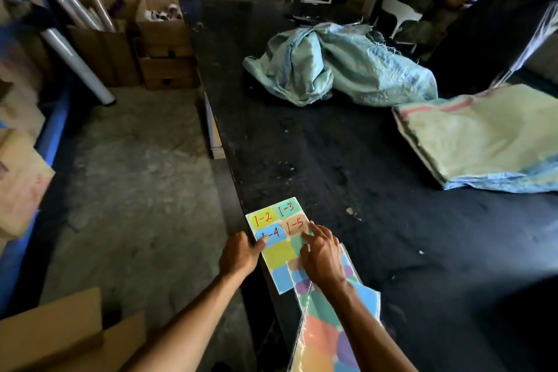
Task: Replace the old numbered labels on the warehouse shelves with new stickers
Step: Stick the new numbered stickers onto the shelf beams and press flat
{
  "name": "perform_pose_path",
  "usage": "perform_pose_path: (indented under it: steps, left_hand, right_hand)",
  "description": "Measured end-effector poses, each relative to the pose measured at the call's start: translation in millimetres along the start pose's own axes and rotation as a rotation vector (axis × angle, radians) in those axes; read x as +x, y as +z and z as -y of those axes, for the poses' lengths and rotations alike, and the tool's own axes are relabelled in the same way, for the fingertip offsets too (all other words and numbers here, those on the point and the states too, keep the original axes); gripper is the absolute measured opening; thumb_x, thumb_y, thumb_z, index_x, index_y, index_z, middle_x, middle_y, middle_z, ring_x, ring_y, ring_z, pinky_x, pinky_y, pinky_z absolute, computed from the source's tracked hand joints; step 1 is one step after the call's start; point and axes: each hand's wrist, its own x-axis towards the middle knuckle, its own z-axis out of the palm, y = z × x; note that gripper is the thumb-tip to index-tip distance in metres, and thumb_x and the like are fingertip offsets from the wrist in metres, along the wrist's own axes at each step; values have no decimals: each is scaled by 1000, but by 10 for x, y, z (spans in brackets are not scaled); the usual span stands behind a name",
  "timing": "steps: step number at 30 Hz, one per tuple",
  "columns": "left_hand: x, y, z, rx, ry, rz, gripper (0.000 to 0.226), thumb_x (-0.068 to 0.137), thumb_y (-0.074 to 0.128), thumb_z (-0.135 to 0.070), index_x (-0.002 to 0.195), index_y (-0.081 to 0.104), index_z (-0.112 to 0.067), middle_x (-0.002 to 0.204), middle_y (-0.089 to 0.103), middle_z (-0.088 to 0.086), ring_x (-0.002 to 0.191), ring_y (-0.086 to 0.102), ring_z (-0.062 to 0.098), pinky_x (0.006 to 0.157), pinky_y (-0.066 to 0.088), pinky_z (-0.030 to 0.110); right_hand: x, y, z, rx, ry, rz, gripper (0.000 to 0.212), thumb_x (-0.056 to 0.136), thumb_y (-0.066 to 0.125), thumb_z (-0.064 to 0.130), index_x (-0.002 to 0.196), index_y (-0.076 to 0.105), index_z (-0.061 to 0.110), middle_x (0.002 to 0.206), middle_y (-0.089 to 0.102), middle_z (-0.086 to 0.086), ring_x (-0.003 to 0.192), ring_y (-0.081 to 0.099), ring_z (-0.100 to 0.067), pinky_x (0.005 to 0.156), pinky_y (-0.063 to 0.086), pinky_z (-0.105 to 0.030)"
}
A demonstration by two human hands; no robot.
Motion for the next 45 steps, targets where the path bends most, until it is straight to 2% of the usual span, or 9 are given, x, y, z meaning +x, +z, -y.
perform_pose_path:
  steps: [7, 11, 14, 19, 22, 30, 33, 41, 45]
  left_hand:
    - [88, 55, 177, -293, 113, -90, 44, 81, 70, -24, 55, 35, -18, 50, 44, -9, 48, 38, 8, 52, 33, 28]
    - [22, -229, 236, -539, 131, -78, 29, 82, 68, -14, 63, 46, -10, 64, 59, 5, 54, 50, 5, 52, 37, 21]
    - [-98, -687, 241, -672, 192, -7, 19, 85, 65, -9, 74, 53, 1, 73, 68, 5, 61, 60, -2, 57, 44, 13]
    - [-449, -1656, 535, -771, 288, -91, 16, 85, 62, -4, 73, 52, -5, 75, 66, 3, 71, 61, 5, 70, 50, 18]
    - [-783, -2269, 866, -785, 299, -197, 14, 85, 63, -4, 80, 53, 6, 84, 69, 7, 75, 65, 4, 72, 53, 16]
    - [-2412, -3428, 2014, -885, 218, -687, 9, 84, 63, -5, 78, 57, -2, 78, 74, -2, 77, 66, 9, 74, 49, 22]
    - [-3176, -3690, 2325, -929, 197, -869, 16, 82, 65, -5, 94, 61, 4, 89, 73, 12, 82, 65, 20, 76, 50, 29]
    - [-5059, -4082, 2830, -753, 151, -1253, 6, 81, 64, 0, 85, 63, -4, 73, 76, -2, 69, 69, 8, 64, 56, 20]
    - [-5815, -4278, 2918, -637, 100, -1416, 7, 81, 67, -5, 81, 66, -12, 79, 77, -1, 72, 71, 13, 65, 57, 26]
  right_hand:
    - [89, 46, 87, 190, -4, -74, 26, 86, 55, 8, 109, 67, 12, 134, 55, -7, 120, 50, -27, 100, 44, -40]
    - [220, 93, 312, 500, 107, -48, 11, 88, 55, 16, 98, 56, 19, 107, 65, -7, 86, 66, -24, 70, 58, -43]
    - [323, 55, 632, 684, 88, -99, 14, 90, 56, 18, 100, 53, 10, 96, 65, -8, 82, 64, -21, 59, 51, -22]
    - [375, -16, 1471, 975, -35, 64, 19, 90, 58, 25, 100, 66, 10, 91, 71, -8, 88, 69, -27, 76, 59, -39]
    - [216, -52, 2137, 1080, -214, 242, 14, 90, 57, 21, 86, 69, 15, 83, 71, -2, 71, 66, -6, 63, 54, -17]
    - [-1059, 113, 3895, 1210, -504, 591, 16, 73, 76, 18, 69, 70, 4, 72, 71, -8, 76, 58, -25, 72, 44, -38]
    - [-1747, 167, 4405, 1238, -602, 682, 15, 72, 76, 14, 64, 68, 3, 66, 70, -9, 75, 57, -26, 69, 45, -35]
    - [-3467, 156, 5353, 1243, -895, 1023, 21, 84, 64, 19, 77, 73, 1, 78, 76, -7, 65, 67, -15, 60, 55, -23]
    - [-4110, 62, 5770, 1220, -1020, 1158, 18, 85, 62, 18, 78, 74, 7, 81, 77, -7, 73, 69, -17, 72, 56, -28]
